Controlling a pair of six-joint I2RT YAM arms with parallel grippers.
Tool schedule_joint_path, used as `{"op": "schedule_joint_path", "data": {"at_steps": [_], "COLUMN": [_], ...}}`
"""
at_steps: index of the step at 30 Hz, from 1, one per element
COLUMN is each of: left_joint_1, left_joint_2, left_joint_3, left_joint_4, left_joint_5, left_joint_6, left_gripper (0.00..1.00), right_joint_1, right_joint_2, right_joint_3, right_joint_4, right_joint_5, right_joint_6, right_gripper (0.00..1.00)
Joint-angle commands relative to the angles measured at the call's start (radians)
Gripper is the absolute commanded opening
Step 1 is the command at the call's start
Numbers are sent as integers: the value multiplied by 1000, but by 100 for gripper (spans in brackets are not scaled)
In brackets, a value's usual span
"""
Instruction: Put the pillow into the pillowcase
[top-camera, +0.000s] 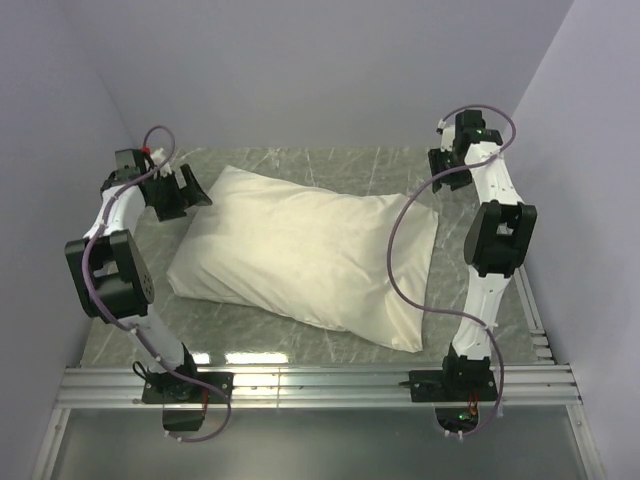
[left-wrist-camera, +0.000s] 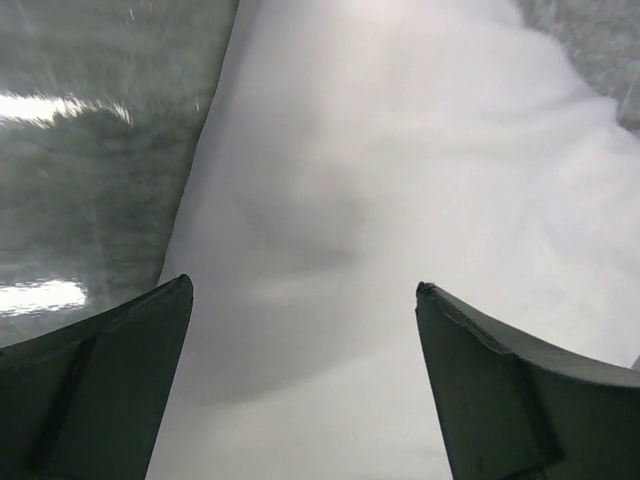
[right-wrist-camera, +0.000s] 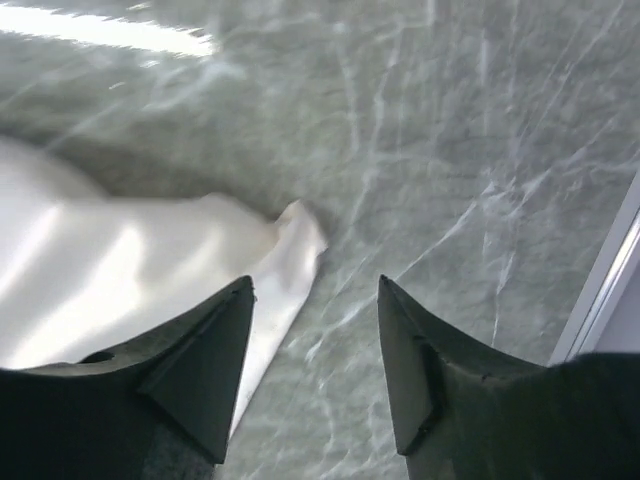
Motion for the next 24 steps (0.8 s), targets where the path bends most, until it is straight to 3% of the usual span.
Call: {"op": "schedule_joint_path", "data": {"at_steps": [1, 3, 5, 14, 19, 24], "left_joint_1": [-4, -1, 5, -1, -6, -4], "left_joint_2": [-169, -216, -249, -480, -565, -609], "left_joint_3": [77, 102, 90, -145, -217, -268], "left_joint_4": [-36, -97, -120, -41, -34, -17], "left_joint_5": [-46, -89, -96, -56, -77, -94], "left_joint_6": [85, 146, 179, 246, 258, 268], "left_gripper": [99, 99, 99, 99, 99, 99], "right_joint_1": [12, 12, 12, 14, 16, 16], "right_joint_2": [-213, -407, -570, -1076, -1227, -1270], "right_joint_3": [-50, -199, -312, -820, -1013, -1063], "right_joint_4": [-56, -20, -22, 68, 119, 133], "right_joint_5": [-145, -223, -266, -326, -352, -345], "right_joint_6": [10, 13, 15, 50, 63, 76], "right_gripper": [66, 86, 93, 97, 98, 98]}}
